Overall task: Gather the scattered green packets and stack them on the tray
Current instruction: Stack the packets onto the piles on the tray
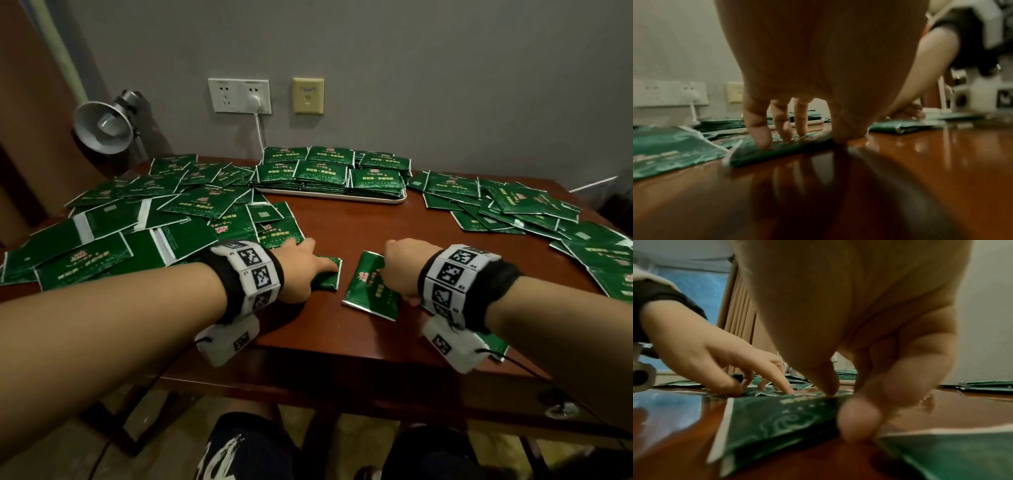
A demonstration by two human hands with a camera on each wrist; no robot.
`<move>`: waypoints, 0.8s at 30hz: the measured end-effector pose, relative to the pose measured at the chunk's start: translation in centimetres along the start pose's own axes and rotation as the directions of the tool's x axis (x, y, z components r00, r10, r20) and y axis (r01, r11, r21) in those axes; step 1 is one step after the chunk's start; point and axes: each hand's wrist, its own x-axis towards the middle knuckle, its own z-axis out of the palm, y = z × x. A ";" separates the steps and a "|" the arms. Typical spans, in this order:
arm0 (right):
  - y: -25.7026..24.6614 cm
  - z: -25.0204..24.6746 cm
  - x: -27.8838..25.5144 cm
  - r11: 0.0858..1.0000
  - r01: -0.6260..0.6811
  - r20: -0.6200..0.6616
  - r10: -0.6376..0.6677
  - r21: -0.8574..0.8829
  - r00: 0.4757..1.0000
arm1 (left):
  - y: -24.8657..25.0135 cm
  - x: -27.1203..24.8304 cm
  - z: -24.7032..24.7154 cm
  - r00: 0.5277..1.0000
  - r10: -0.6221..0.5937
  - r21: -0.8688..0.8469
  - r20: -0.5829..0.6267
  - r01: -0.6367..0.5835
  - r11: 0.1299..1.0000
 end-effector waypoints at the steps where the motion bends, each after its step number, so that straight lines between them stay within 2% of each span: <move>1: 0.2 -0.1 -0.1 0.999 0.030 0.019 -0.029 -0.029 0.999 | 0.0 -0.2 -0.3 0.999 0.018 -0.049 0.030 -0.017 0.999; 3: 0.7 0.0 -0.1 0.991 0.096 0.039 -0.093 -0.090 0.995 | -0.2 -0.7 -0.9 0.997 0.069 -0.121 0.042 -0.063 0.991; 5: 1.3 0.3 0.0 0.978 0.167 0.044 -0.163 -0.121 0.986 | -0.6 -0.8 -0.9 0.995 0.099 -0.170 0.003 -0.097 0.981; 10: 1.4 0.4 -0.4 0.915 0.360 0.175 -0.331 -0.180 0.927 | -0.5 -0.2 0.4 0.998 0.050 -0.138 -0.035 -0.055 0.989; 13: 1.2 0.4 -0.1 0.905 0.355 0.112 -0.337 -0.233 0.935 | -0.4 -0.3 0.4 0.995 0.081 -0.192 -0.054 -0.090 0.977; 15: 1.3 0.2 0.0 0.907 0.308 0.015 -0.318 -0.285 0.948 | -0.6 -0.8 0.3 0.990 0.121 -0.291 -0.074 -0.138 0.947; 17: 1.4 0.5 0.3 0.917 0.243 -0.039 -0.268 -0.315 0.962 | -1.0 -1.1 0.3 0.987 0.106 -0.353 -0.120 -0.142 0.925; 20: 1.5 1.3 0.6 0.937 0.200 -0.086 -0.233 -0.286 0.969 | -1.4 -1.3 0.6 0.959 -0.047 -0.365 -0.279 -0.061 0.929; 21: 1.6 1.4 0.7 0.942 0.212 -0.105 -0.246 -0.261 0.964 | -1.5 -1.2 0.8 0.941 -0.127 -0.306 -0.314 0.026 0.952; 22: 1.6 1.4 0.7 0.943 0.239 -0.113 -0.270 -0.233 0.956 | -1.6 -1.1 1.0 0.930 -0.224 -0.242 -0.292 0.154 0.958; 24: 1.6 1.2 0.8 0.931 0.320 -0.090 -0.339 -0.177 0.937 | -1.5 -1.0 1.5 0.914 -0.383 -0.144 -0.136 0.364 0.920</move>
